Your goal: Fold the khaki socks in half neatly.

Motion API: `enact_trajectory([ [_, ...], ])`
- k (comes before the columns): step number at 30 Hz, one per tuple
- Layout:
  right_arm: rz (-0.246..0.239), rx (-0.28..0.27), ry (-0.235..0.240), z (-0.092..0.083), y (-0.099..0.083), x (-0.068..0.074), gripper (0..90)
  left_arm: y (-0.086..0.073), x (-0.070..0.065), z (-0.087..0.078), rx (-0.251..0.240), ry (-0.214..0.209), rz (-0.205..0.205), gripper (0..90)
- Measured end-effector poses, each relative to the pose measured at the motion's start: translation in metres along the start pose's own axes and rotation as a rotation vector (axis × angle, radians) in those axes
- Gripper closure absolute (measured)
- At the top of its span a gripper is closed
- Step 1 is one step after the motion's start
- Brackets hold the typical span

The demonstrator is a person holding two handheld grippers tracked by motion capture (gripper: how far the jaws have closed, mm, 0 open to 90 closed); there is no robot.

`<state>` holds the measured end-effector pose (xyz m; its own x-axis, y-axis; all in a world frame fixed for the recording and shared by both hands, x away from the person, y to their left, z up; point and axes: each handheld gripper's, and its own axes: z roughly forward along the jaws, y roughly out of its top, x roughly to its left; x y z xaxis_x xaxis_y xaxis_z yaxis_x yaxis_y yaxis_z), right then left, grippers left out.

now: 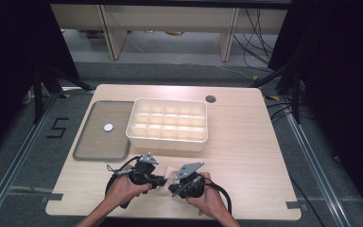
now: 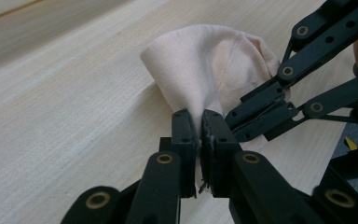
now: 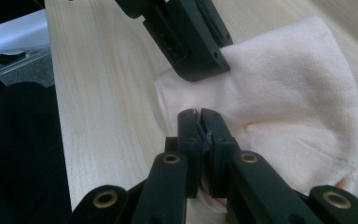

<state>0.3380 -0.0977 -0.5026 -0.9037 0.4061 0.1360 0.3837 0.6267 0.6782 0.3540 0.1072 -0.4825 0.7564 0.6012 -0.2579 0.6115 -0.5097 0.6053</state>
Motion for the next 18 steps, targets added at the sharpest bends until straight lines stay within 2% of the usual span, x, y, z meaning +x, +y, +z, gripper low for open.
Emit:
enact_trajectory([
  [1, 0.010, -0.004, -0.006, -0.002, 0.000, 0.000, 87.5, 0.000, 0.000, -0.001, 0.001, 0.005, 0.000, 83.6],
  [2, 0.010, -0.013, -0.006, -0.003, 0.001, -0.001, 87.4, 0.000, -0.002, 0.000, -0.020, 0.011, -0.023, 83.7],
  [5, 0.022, -0.042, -0.025, -0.011, 0.003, -0.006, 87.4, 0.001, -0.003, -0.002, -0.027, 0.009, -0.029, 83.6],
  [8, 0.034, -0.077, -0.051, -0.017, 0.005, -0.012, 87.4, 0.002, -0.001, -0.005, 0.007, 0.015, 0.009, 83.6],
  [9, 0.044, -0.078, -0.061, -0.019, 0.007, -0.014, 87.4, 0.002, -0.003, -0.004, -0.015, 0.017, -0.012, 83.6],
  [10, 0.035, -0.088, -0.064, -0.019, 0.008, -0.018, 87.4, 0.002, -0.002, -0.005, 0.003, 0.014, 0.012, 83.6],
  [11, 0.049, -0.097, -0.073, -0.019, 0.008, -0.021, 87.4, 0.002, -0.002, -0.005, 0.006, 0.018, 0.010, 83.6],
  [15, 0.068, -0.093, -0.100, -0.017, 0.011, -0.031, 87.4, 0.003, -0.004, -0.005, 0.015, 0.026, 0.019, 83.6],
  [16, 0.073, -0.092, -0.105, -0.016, 0.011, -0.032, 87.4, 0.003, -0.004, -0.006, 0.020, 0.025, 0.037, 83.6],
  [18, 0.062, -0.085, -0.113, -0.012, 0.012, -0.037, 87.4, 0.003, -0.005, -0.006, 0.019, 0.026, 0.032, 83.6],
])
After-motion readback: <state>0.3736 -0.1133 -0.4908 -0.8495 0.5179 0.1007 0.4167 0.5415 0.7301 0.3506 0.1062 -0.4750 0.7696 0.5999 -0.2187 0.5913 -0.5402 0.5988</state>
